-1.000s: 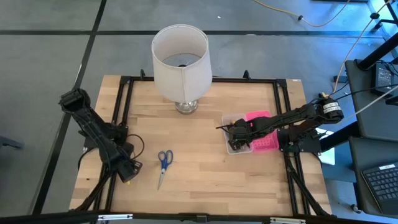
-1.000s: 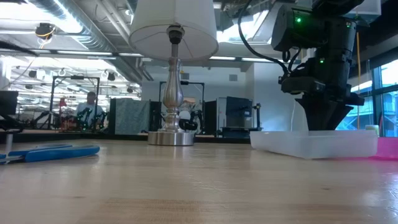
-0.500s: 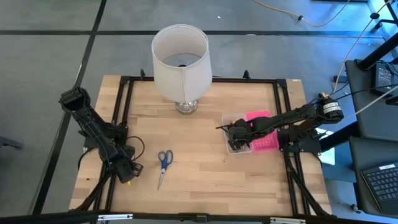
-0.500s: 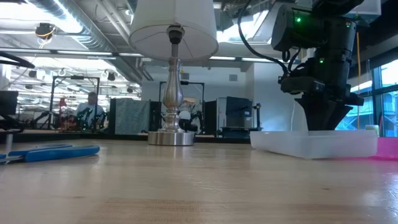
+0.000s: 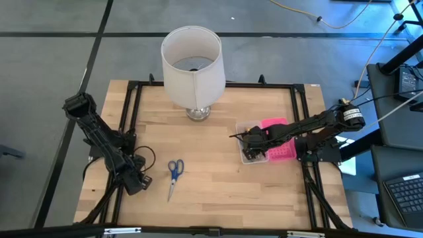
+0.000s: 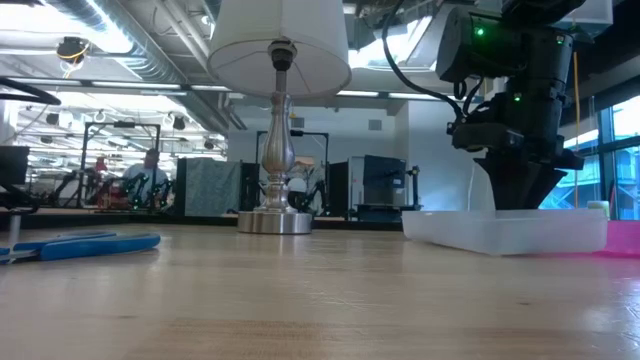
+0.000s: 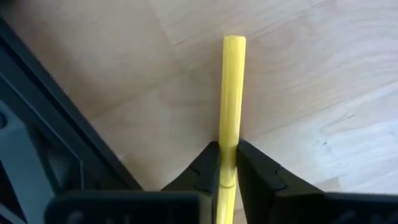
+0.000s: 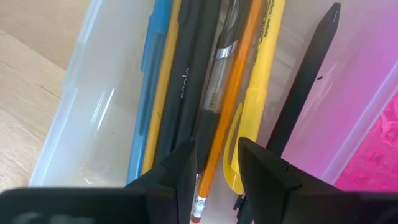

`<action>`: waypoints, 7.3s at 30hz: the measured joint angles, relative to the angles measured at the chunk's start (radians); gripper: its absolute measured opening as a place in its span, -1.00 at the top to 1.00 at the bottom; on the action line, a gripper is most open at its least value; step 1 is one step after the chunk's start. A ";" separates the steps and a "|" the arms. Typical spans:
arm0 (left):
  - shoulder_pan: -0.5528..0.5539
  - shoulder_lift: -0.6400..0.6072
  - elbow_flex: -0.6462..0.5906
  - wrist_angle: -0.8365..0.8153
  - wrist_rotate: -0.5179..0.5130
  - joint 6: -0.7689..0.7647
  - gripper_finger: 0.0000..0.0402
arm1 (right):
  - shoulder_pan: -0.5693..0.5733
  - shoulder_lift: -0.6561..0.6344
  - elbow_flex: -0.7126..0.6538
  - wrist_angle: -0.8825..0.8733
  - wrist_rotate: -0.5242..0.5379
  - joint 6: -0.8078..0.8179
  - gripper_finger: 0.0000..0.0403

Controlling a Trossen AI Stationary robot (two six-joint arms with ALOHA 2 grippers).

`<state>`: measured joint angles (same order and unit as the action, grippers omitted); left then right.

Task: Pick & place school supplies into a supply box
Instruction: Put the yellow pen into the supply box

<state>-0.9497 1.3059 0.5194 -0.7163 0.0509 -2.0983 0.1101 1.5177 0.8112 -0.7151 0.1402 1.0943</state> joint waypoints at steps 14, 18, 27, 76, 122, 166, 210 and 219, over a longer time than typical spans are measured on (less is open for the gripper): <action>0.000 -0.052 0.058 0.005 -0.223 0.137 0.86 | 0.002 -0.009 0.021 -0.001 0.033 0.002 0.40; 0.004 -0.088 0.075 0.067 -0.416 0.230 0.86 | 0.004 -0.009 0.050 0.054 0.037 -0.078 0.40; 0.082 -0.129 0.080 0.370 -0.815 0.746 0.85 | 0.053 -0.009 0.075 0.480 0.017 -0.433 0.40; 0.634 0.115 0.082 1.700 -0.239 2.056 0.84 | 0.207 -0.007 0.076 1.075 0.103 -0.941 -0.08; 0.634 0.115 0.082 1.790 -0.200 2.205 0.83 | 0.205 0.046 0.076 1.271 0.067 -0.940 0.31; 0.652 0.115 0.082 1.766 -0.214 2.216 0.83 | 0.182 0.083 0.076 1.317 0.032 -0.912 0.47; 0.649 0.043 0.082 0.922 -0.233 1.744 0.27 | 0.086 -0.003 0.074 0.109 0.095 -0.079 0.62; 0.648 0.043 0.082 0.918 -0.233 1.732 0.28 | 0.086 -0.004 0.050 0.011 0.064 0.132 0.62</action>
<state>-0.3016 1.3491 0.6010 0.2020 -0.1822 -0.3665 0.1961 1.5135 0.8610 -0.7041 0.2041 1.2265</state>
